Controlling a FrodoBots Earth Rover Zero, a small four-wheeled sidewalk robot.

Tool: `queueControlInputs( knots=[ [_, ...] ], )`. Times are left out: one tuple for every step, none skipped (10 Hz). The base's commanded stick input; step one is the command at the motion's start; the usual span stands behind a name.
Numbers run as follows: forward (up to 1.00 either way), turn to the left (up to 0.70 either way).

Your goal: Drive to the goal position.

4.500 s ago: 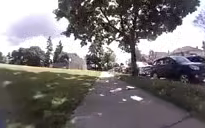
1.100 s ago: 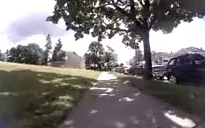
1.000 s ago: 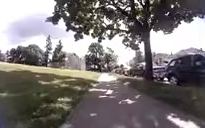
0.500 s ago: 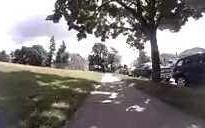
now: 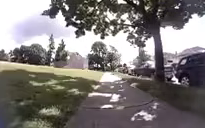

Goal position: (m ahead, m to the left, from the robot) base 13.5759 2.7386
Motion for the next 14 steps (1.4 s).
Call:
queueControlInputs(
  knots=[
    [0.70,0.00],
    [0.70,-0.19],
    [0.70,-0.35],
    [0.70,-0.35],
    [0.70,-0.35],
    [0.70,-0.35],
    [0.70,-0.35],
    [0.70,-0.35],
    [0.70,-0.35],
    [0.70,-0.35],
    [0.70,0.00],
    [0.70,0.00],
    [0.70,0.00],
    [0.70,0.00]
  ],
)
